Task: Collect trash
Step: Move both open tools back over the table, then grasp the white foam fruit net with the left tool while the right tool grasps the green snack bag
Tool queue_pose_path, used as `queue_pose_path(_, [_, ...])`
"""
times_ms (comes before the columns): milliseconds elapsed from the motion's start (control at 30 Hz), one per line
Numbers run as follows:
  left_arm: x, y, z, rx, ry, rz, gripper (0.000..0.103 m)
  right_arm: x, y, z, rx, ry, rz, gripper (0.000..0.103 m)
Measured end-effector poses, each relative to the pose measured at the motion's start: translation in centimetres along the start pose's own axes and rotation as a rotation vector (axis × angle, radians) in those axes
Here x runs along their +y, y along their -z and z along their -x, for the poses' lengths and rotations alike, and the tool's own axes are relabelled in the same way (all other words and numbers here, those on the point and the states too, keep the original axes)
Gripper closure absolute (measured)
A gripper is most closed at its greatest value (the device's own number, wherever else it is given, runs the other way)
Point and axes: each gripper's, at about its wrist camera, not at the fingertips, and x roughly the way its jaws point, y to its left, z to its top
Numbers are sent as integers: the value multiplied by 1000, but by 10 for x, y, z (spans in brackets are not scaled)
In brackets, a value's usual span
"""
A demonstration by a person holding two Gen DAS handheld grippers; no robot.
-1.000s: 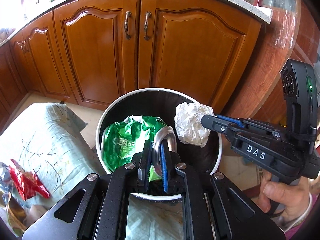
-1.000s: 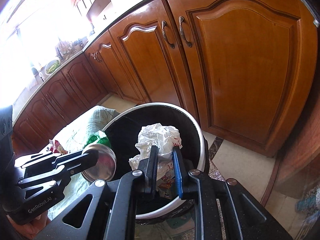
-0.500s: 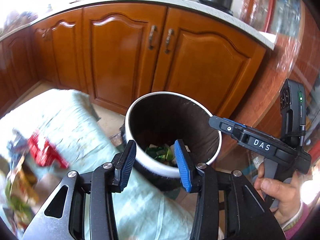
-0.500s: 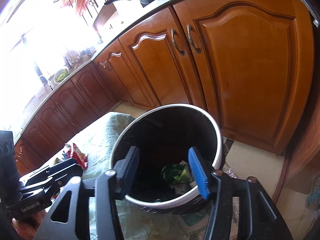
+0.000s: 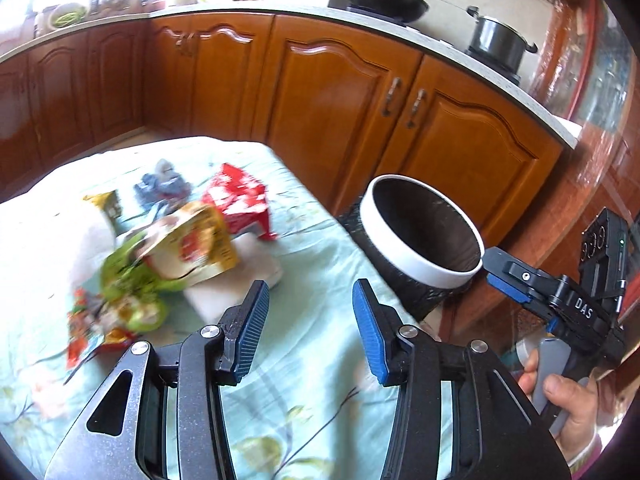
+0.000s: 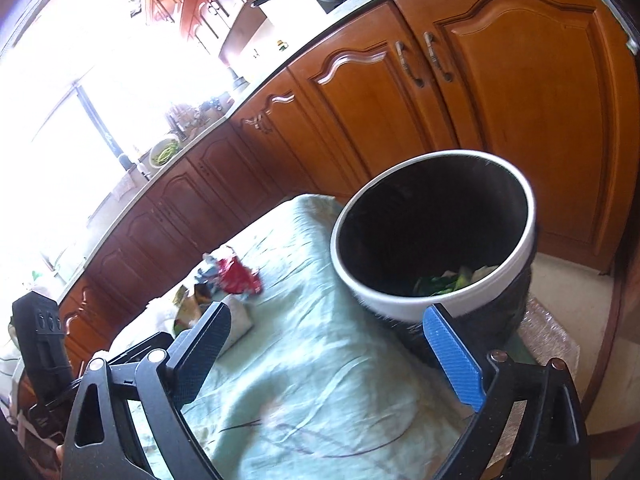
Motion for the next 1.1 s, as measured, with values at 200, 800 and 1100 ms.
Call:
queue_pose_path(200, [37, 15, 23, -3, -29, 70, 57, 32, 22, -11, 33, -44, 43, 4])
queue_pose_path(800, [111, 33, 59, -42, -164, 186, 51, 101, 54, -51, 153, -135, 160, 4])
queue_pose_path(1100, [125, 26, 52, -22, -200, 194, 51, 122, 45, -71, 158, -165, 219, 5])
